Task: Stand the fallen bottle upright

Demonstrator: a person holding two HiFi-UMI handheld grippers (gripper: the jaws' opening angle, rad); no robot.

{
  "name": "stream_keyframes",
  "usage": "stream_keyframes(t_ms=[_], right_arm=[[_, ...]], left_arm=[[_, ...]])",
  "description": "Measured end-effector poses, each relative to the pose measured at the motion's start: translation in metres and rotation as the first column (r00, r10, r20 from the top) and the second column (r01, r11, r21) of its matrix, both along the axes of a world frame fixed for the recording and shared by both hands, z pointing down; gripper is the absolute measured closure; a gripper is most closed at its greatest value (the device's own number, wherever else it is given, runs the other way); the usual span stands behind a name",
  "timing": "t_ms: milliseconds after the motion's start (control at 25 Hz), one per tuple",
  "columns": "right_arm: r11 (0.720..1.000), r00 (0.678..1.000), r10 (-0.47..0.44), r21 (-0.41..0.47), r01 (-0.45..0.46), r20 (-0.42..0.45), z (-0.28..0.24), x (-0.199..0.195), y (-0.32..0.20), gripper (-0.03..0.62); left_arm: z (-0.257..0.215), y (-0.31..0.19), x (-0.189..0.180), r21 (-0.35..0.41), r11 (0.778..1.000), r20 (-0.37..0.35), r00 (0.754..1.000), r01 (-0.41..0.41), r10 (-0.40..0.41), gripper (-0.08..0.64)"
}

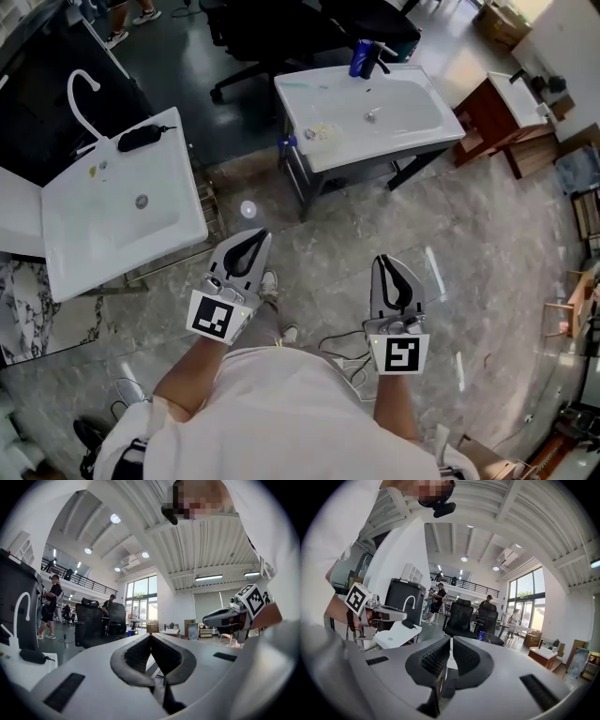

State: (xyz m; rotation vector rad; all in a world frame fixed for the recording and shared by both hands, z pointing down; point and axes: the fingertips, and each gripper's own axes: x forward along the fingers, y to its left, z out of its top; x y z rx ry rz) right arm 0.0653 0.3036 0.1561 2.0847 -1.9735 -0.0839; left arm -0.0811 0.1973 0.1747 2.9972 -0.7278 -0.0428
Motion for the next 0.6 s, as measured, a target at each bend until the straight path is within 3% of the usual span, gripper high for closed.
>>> stream_keyframes(t_ms=[320, 600], right_arm=[[1.000, 1.000, 0.002, -0.004, -0.002, -0.019, -0.010, 0.011, -0.101, 0.548], [0.999, 0.999, 0.023, -0.027, -0.024, -0.025, -0.004, 0.012, -0.149, 0.548]], left_arm=[[0.010, -0.105, 0.023, -0.042, 0.999, -0.025, 1.000, -0.020, 0.019, 0.543], [0.018, -0.152, 0.039, -0.065, 0.995, -0.046, 0.996, -0.081, 0.078, 0.543]])
